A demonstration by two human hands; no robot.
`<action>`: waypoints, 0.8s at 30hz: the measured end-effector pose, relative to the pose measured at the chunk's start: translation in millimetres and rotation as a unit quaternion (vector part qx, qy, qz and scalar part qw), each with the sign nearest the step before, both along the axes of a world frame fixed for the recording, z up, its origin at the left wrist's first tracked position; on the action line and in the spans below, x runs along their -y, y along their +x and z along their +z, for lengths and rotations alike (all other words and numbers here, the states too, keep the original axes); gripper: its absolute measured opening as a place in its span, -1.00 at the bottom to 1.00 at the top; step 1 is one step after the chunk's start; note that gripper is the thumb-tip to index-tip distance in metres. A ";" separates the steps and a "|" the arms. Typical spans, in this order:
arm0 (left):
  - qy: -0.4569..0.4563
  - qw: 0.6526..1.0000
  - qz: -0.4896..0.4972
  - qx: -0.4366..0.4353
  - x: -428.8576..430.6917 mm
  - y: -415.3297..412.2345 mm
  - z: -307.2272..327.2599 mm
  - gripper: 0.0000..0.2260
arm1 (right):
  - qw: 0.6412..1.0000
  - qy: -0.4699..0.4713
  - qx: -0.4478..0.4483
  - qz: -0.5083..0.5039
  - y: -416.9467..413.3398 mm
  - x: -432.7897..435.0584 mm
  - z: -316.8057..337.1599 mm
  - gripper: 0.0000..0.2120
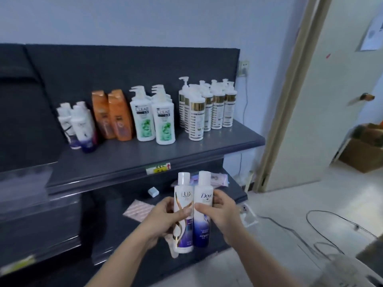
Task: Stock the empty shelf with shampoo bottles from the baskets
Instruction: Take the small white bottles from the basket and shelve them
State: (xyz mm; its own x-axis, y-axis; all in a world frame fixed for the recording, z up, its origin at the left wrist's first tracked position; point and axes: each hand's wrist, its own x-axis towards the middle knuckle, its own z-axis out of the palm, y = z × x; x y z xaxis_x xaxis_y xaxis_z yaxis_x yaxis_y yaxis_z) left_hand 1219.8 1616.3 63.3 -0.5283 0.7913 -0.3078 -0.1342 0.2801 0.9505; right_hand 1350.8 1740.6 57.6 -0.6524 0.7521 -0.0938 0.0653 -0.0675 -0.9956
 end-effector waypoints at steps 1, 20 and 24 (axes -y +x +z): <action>0.004 1.000 0.012 -0.015 9.7 -19.7 3.3 -0.66 | 1.000 0.002 -0.004 0.012 -22.2 6.8 3.4 -0.68; 0.073 0.974 0.183 -0.117 99.4 -265.8 61.9 -0.71 | 0.978 0.096 -0.079 0.167 -310.0 59.0 63.6 -0.65; 0.084 0.967 0.203 -0.126 99.9 -310.8 66.2 -0.68 | 0.969 0.139 -0.081 0.189 -362.8 54.7 66.4 -0.59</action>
State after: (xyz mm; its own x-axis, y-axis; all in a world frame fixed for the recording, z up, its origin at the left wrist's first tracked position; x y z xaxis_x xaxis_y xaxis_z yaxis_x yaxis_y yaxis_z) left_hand 908.9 1516.4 129.6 -0.8480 0.5299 -0.0131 0.0417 0.0914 0.9949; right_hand 988.0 1685.9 124.1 -0.8755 0.4382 0.2034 -0.1245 0.2023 -0.9714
